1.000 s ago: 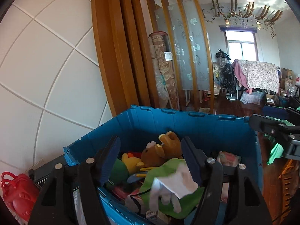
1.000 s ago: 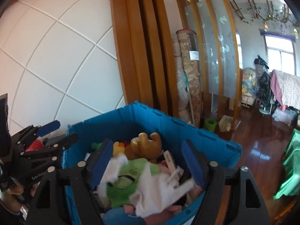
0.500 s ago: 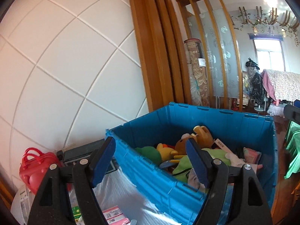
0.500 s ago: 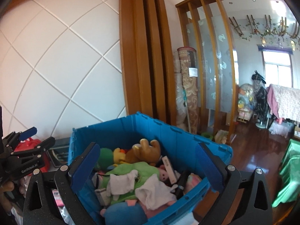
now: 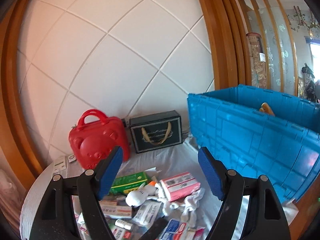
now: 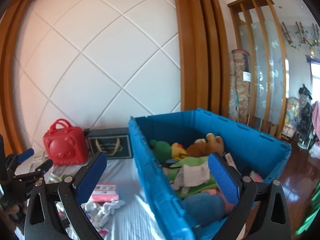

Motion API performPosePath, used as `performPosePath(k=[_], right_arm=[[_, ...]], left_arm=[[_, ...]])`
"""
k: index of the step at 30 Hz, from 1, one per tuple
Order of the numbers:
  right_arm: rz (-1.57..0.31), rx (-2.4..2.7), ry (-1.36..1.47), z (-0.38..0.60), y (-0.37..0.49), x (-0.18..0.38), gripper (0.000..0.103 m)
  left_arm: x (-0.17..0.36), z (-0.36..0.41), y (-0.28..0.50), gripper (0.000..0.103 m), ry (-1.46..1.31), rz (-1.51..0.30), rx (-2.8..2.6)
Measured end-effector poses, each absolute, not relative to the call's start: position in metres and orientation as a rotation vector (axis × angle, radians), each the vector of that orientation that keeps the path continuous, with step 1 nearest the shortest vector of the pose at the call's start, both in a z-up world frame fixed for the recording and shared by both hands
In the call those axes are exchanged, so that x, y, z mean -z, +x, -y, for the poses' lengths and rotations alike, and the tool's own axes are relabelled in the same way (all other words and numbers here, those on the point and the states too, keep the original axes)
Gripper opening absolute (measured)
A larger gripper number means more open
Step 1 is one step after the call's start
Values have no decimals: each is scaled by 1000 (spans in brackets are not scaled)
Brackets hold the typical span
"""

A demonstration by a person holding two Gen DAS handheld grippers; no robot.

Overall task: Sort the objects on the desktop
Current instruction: 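Bring both open tools back over the table pile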

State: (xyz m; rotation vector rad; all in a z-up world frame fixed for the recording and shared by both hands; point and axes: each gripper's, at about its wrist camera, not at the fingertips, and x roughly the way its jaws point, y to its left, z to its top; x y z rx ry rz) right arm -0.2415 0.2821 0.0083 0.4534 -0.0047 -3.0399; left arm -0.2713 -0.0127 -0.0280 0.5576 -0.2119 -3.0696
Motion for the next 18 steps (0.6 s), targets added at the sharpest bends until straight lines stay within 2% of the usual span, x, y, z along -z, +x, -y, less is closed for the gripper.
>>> performPosePath(k=[4,9,18], right_arm=[[-11,2955,555,-216,-239,17,103],[-9,2884,719,-148,-237,62,103],[-29,2771,1135,-101,-256,163,103]], left_arm=[[57,84,-256,77,626,284,2974],[99,155,-250,77,768,271,2936],[184,140,-265,77,1041,409,3078]])
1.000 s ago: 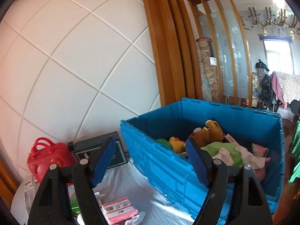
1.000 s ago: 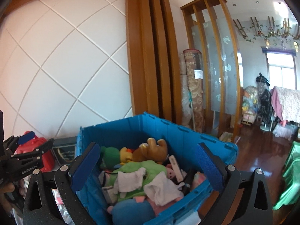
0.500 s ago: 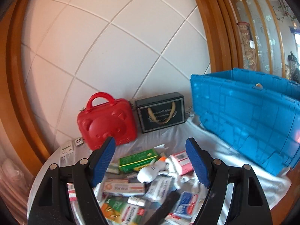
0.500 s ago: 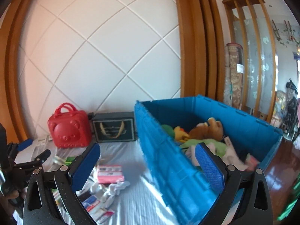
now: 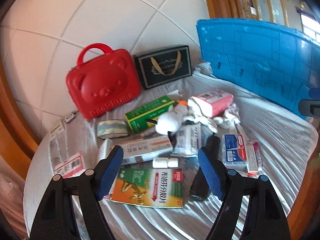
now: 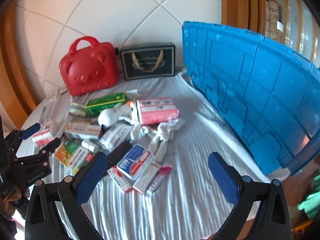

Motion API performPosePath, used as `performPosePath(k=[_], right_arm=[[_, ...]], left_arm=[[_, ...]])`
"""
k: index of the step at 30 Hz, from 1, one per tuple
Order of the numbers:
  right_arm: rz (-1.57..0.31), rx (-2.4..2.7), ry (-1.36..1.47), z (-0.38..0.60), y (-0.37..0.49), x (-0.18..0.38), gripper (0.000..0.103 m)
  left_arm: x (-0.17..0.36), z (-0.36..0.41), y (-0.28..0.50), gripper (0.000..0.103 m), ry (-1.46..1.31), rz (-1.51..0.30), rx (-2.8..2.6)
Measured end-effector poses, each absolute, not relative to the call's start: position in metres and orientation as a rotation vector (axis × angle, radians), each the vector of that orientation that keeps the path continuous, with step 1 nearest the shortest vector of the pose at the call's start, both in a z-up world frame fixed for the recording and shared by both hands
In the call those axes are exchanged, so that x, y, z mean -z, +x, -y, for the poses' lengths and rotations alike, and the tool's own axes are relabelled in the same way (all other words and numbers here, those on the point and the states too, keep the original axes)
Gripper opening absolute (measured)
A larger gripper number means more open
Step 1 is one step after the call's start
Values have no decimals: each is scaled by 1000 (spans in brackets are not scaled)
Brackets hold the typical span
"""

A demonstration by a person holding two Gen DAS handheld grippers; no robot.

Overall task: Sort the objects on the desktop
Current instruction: 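Bring both open tools back over the table pile, then grasp the black wrapped roll with the left tool while the right tool reaches toward a white box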

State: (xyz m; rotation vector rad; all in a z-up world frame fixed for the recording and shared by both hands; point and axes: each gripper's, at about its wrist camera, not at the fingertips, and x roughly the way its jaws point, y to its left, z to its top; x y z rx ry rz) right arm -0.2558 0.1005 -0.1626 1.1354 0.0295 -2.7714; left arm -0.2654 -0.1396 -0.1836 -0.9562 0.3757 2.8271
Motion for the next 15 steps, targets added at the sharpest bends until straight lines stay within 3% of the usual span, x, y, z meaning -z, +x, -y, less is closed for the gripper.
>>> performPosePath(k=[5,10,15], right_arm=[[-75,2709,1245,-93,-269,209,103],[-97,2633,1360,-88,-284,250,103],[-122,2565,1501,-85,-306,294,100]], left_arm=[[235,104,-287,76,-1037,-455,-2649],[273,92,-304,48,-1202,-454,-2524],[282,91,-307,46,-1236,-383,-2523]])
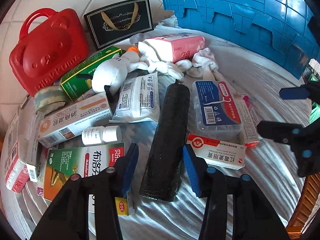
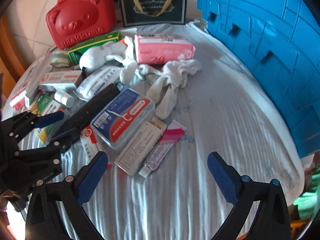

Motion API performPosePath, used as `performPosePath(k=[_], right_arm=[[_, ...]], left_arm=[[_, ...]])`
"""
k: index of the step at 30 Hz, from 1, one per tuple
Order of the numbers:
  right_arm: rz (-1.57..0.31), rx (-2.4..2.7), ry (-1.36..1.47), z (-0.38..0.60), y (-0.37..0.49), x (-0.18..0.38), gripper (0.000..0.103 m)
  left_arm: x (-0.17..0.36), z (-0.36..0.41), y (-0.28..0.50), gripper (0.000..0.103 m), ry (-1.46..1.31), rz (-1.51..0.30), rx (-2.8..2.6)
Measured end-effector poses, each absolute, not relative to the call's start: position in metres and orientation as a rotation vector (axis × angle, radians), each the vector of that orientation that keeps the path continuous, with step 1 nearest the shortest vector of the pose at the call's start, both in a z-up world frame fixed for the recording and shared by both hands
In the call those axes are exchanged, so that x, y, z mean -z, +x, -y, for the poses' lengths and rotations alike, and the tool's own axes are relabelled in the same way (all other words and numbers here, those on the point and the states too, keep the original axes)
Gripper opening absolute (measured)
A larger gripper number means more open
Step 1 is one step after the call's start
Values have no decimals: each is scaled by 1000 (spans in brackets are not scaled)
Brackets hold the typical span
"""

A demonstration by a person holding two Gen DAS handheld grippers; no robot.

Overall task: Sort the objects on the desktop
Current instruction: 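Grasp the black wrapped roll with the left tool while the right tool reaches toward a white box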

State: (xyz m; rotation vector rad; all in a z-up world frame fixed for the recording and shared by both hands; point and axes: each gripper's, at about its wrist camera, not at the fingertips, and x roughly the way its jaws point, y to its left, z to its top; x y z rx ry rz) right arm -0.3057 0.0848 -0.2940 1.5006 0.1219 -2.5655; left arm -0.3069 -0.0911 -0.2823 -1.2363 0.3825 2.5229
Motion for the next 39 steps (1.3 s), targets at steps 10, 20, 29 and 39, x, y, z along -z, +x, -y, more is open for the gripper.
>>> performPosePath(k=[10,20,29,39], right_arm=[[-247,2656,1608,-123,-328,309,97],[-1,2474,1610,-101,-323,323,97],[-128,2530,1649,-111,-325,319,102],[48,2415,1583,-122,-326,310,54]], left_arm=[[280,74,-313,46,-1268,-305,-2473],[282,74,-320,47,-1308,-230,-2485],[284,78,-320,47,-1322,-142,-2477],[286,88,-326,47,-1357,-79,-2443]])
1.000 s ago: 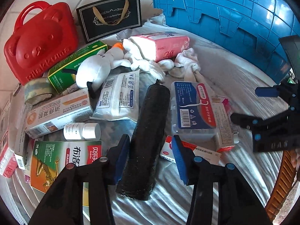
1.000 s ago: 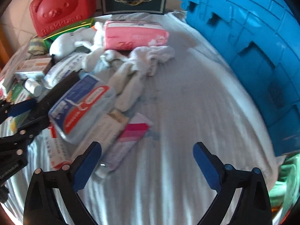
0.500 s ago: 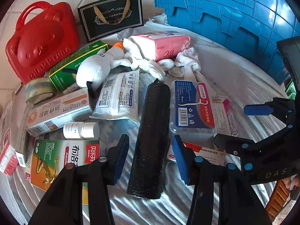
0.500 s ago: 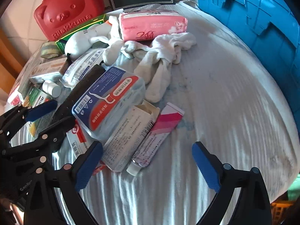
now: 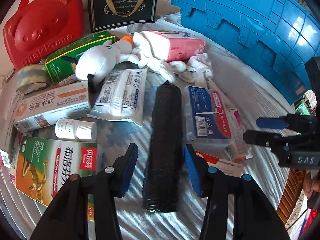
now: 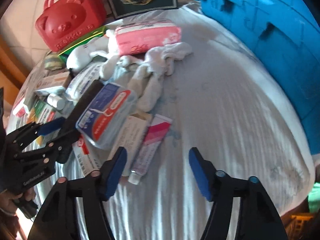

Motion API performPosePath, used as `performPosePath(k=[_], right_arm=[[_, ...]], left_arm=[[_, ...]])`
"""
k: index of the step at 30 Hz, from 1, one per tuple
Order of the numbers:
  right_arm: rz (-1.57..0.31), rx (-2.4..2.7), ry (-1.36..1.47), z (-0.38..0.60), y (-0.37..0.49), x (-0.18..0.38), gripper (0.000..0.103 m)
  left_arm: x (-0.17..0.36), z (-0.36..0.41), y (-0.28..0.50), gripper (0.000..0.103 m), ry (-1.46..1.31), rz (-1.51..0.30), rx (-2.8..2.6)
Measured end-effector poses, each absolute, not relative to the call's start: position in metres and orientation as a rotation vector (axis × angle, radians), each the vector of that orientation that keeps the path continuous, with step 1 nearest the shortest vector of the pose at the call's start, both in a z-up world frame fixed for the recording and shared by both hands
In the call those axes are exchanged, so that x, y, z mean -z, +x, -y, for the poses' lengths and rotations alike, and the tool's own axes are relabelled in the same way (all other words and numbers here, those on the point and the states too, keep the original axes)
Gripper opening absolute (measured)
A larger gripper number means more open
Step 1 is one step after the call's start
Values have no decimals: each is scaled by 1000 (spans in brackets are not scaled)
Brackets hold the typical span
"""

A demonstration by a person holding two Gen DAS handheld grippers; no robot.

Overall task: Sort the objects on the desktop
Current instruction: 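Grasp the black wrapped roll with the left tool while the right tool reaches toward a white box, then grasp the white barcoded medicine box with the right tool while the left holds the roll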

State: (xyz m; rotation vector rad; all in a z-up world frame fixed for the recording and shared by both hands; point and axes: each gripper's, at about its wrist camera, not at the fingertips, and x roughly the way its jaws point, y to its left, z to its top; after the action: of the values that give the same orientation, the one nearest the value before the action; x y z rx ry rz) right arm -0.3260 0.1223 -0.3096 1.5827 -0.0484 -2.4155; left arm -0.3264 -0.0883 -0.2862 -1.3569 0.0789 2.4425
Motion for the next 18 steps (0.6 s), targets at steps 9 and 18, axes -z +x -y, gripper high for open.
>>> performPosePath(k=[9,18], right_arm=[[116,2326,1551,-101,-333,321,48],[1,2375,1677,-104,-342,322,46]], left_arm=[[298,90,-330,47,-1409,-124,-2426],[297,76,-327,47,-1414,-156,-2371]])
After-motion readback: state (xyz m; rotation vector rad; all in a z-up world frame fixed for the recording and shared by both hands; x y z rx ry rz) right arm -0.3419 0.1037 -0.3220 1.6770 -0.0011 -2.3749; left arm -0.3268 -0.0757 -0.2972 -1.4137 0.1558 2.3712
